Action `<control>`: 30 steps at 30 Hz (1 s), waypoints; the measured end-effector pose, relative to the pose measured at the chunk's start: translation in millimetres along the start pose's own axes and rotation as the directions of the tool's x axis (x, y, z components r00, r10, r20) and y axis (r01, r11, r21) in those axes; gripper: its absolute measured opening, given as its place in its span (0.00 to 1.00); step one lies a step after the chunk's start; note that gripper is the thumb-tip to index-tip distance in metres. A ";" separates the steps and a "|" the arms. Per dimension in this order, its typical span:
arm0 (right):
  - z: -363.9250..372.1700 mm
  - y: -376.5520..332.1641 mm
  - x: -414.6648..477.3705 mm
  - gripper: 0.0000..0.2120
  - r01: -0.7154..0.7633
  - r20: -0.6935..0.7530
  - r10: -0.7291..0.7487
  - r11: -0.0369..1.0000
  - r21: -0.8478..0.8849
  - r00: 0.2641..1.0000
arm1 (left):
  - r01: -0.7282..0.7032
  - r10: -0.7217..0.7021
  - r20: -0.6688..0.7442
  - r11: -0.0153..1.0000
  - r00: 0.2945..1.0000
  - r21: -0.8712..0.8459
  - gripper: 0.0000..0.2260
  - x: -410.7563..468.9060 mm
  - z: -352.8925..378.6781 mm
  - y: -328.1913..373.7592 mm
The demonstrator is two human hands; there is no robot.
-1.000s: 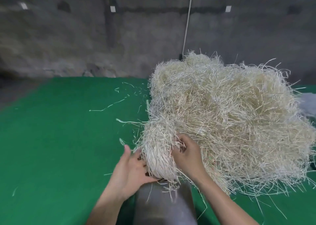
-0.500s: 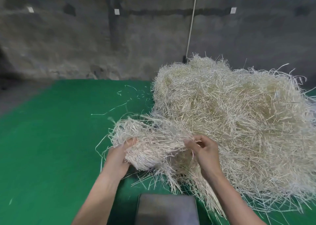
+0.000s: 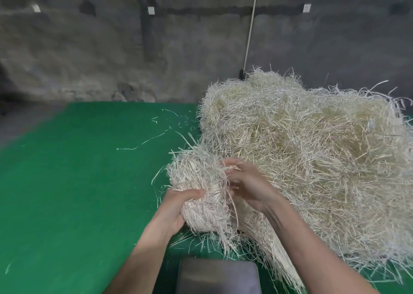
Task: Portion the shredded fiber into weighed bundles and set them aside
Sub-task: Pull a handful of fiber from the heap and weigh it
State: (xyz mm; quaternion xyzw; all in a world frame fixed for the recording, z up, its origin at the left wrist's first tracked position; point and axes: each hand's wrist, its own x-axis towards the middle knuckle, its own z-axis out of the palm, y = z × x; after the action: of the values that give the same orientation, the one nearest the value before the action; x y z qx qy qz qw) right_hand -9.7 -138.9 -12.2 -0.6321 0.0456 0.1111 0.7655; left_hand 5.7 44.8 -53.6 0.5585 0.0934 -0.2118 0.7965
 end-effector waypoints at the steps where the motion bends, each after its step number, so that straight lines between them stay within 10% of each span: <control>1: 2.0 -3.8 1.5 0.15 -0.020 -0.039 0.015 0.992 -0.127 0.999 | 0.006 -0.007 0.005 1.000 1.000 0.018 0.22 2.7 0.0 -2.3; 9: -1.8 -69.8 24.7 0.12 0.401 -0.383 -0.341 0.912 0.086 0.859 | 0.016 -0.035 -0.255 0.997 0.966 -0.078 0.06 31.1 -17.5 -0.8; 12: 1.3 -51.6 34.0 0.23 0.269 -0.262 -0.359 0.907 -0.323 0.896 | -0.011 -0.019 -0.193 0.988 0.981 -0.153 0.05 29.9 -20.7 10.1; 14: 7.4 -29.0 37.9 0.32 0.039 -0.070 -0.079 0.893 -0.449 0.994 | -0.011 0.020 0.034 0.972 0.999 -0.234 0.04 22.2 -16.7 17.2; 17: 27.0 -4.7 44.3 0.19 -0.003 -0.027 -0.016 0.813 -0.582 1.000 | 0.008 -0.008 0.136 1.000 0.991 0.000 0.31 23.1 -4.5 12.9; 20: 26.7 -32.0 49.2 0.09 0.160 -0.291 -0.318 0.874 -0.458 0.902 | 0.027 -0.004 -0.082 0.958 0.997 0.287 0.29 32.5 3.9 2.5; 23: 18.0 -59.7 45.8 0.10 0.303 -0.402 -0.437 0.884 -0.355 0.805 | 0.033 0.031 -0.268 0.973 0.963 0.229 0.21 47.8 -0.8 3.2; 30: 17.0 -74.4 42.0 0.14 0.459 -0.484 -0.600 0.799 -0.387 0.637 | -0.001 0.086 -0.324 0.968 0.942 0.253 0.21 67.1 -1.4 14.3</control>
State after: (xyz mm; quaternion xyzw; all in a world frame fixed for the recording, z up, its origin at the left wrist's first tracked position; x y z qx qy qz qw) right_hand 46.7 -130.7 53.6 -0.7026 0.0768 -0.3154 0.6333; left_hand 72.0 34.5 -67.8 0.6837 0.1865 -0.1067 0.6975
